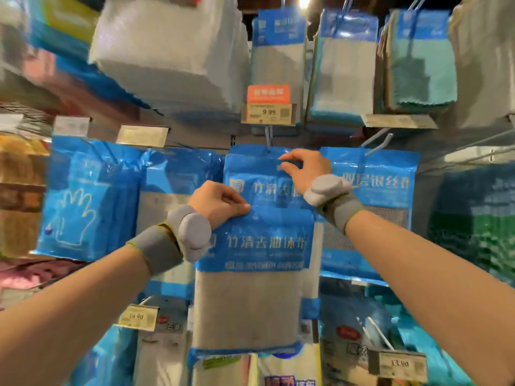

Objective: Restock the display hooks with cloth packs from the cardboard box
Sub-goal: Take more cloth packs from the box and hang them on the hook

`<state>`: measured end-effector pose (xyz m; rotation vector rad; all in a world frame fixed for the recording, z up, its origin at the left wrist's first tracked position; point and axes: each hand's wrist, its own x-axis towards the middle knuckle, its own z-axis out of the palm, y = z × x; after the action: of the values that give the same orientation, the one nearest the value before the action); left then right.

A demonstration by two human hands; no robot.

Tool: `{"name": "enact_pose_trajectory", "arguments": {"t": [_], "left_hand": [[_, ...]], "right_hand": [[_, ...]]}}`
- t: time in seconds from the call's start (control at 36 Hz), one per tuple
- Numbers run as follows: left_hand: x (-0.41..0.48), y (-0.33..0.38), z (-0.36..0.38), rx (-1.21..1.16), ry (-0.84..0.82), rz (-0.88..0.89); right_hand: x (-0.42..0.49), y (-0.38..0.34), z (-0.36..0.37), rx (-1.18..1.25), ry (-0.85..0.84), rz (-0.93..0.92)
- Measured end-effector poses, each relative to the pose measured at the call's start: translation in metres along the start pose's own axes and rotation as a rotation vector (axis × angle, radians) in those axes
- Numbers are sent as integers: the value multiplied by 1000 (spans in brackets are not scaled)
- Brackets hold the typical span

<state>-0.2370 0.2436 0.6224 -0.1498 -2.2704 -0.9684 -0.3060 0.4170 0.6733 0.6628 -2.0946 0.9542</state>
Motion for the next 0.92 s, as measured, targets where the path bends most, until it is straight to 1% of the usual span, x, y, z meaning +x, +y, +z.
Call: {"name": "enact_pose_trajectory", "arguments": {"t": [0.06, 0.14, 0.31, 0.39, 0.44, 0.58, 0.69, 0.75, 0.78, 0.81, 0.86, 0.89, 0.92], "left_hand": [[9, -1, -9, -4, 30, -5], [19, 1, -17, -15, 34, -13], [27, 0, -24, 6, 32, -2], [30, -3, -29, 44, 51, 18], [30, -4, -29, 33, 26, 16], [32, -7, -31, 40, 10, 17], [34, -9, -32, 35, 10, 10], [34, -10, -32, 43, 5, 8], [35, -11, -32, 45, 0, 3], [35, -12, -31, 47, -3, -4], [34, -14, -31, 55, -5, -16], [34, -15, -30, 60, -6, -19], [33, -17, -29, 67, -3, -24]], "right_hand": [[19, -7, 5, 44, -2, 7], [39, -13, 12, 39, 8, 13], [58, -20, 25, 4, 183, 23], [65, -23, 33, 69, 286, 54], [67, -23, 35, 46, 318, 55], [83, -24, 35, -25, 263, 118], [90, -21, 36, -80, 263, 110], [89, -16, 36, -61, 223, 125], [89, -10, 37, -55, 198, 98], [88, -6, 39, -102, 162, 51], [86, 4, 42, -345, 59, -21], [86, 10, 44, -446, 29, -55], [84, 15, 47, -489, 19, -89]]}}
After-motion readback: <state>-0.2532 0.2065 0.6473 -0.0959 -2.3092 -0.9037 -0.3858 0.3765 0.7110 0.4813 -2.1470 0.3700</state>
